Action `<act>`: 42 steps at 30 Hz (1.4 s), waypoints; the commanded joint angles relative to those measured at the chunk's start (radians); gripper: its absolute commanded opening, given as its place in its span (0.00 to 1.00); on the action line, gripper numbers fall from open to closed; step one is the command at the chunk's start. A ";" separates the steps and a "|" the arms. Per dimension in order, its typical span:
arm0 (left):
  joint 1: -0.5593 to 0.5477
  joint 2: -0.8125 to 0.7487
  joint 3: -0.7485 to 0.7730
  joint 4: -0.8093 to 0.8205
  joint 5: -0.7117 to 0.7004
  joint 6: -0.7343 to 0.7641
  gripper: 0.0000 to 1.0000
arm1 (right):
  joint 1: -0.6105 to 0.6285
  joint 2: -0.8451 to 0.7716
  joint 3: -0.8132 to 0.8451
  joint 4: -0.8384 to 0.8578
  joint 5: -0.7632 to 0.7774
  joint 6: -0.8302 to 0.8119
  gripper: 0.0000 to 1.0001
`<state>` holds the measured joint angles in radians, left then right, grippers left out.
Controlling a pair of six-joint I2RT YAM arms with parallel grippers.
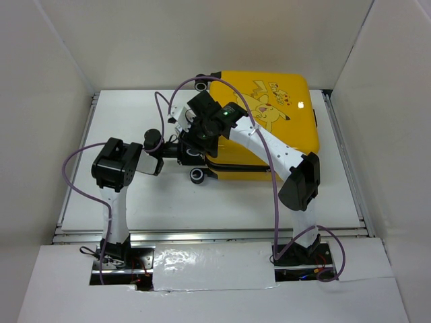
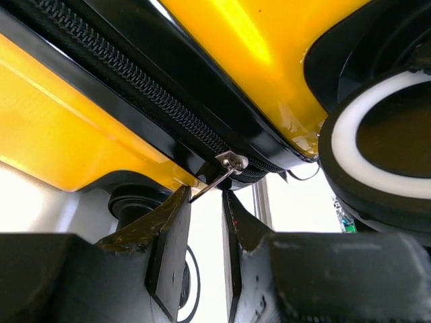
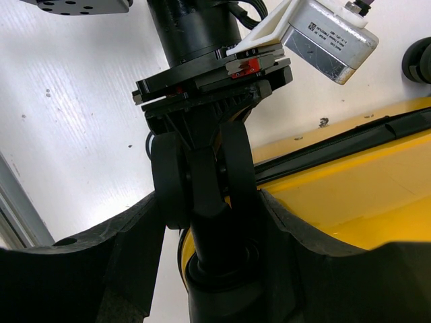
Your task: Pack the luggage
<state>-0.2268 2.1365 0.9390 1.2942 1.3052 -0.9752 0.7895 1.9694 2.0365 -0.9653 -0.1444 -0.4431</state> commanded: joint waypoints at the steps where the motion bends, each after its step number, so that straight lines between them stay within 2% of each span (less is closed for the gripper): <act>1: -0.011 -0.003 0.032 0.439 -0.057 0.004 0.36 | -0.024 -0.070 0.045 0.106 0.063 0.060 0.00; 5: -0.005 -0.026 0.040 0.358 -0.083 0.062 0.43 | -0.026 -0.073 0.044 0.108 0.066 0.060 0.00; 8: 0.003 -0.033 0.066 0.263 -0.061 0.108 0.44 | -0.029 -0.076 0.041 0.111 0.071 0.061 0.00; 10: 0.007 -0.038 0.057 0.283 -0.060 0.112 0.44 | -0.027 -0.072 0.037 0.114 0.072 0.061 0.00; 13: 0.021 -0.017 0.070 0.344 -0.044 0.061 0.36 | -0.029 -0.069 0.039 0.111 0.071 0.064 0.00; 14: 0.029 0.002 0.076 0.365 -0.034 0.022 0.27 | -0.030 -0.067 0.039 0.112 0.071 0.064 0.00; 15: 0.032 0.010 0.083 0.394 -0.032 0.004 0.23 | -0.027 -0.066 0.040 0.111 0.071 0.066 0.00; 16: 0.038 0.014 0.083 0.442 -0.034 -0.031 0.13 | -0.029 -0.066 0.041 0.109 0.071 0.066 0.00; 19: 0.044 0.023 0.080 0.481 -0.029 -0.059 0.01 | -0.030 -0.067 0.034 0.111 0.077 0.066 0.00; 20: 0.044 0.019 0.070 0.490 -0.027 -0.060 0.00 | -0.029 -0.067 0.031 0.114 0.078 0.067 0.00; 25: 0.043 -0.012 0.034 0.490 -0.014 -0.071 0.00 | -0.035 -0.061 0.042 0.123 0.092 0.079 0.00; 29: 0.027 -0.047 -0.075 0.523 -0.041 -0.074 0.00 | -0.038 -0.052 0.071 0.145 0.141 0.106 0.00; 42: -0.065 -0.167 -0.262 0.544 -0.086 0.016 0.00 | -0.045 -0.017 0.133 0.211 0.258 0.172 0.00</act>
<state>-0.2466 2.0167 0.7357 1.3518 1.1290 -1.0245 0.7906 1.9884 2.0560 -0.9512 -0.1013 -0.3798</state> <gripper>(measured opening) 0.028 0.588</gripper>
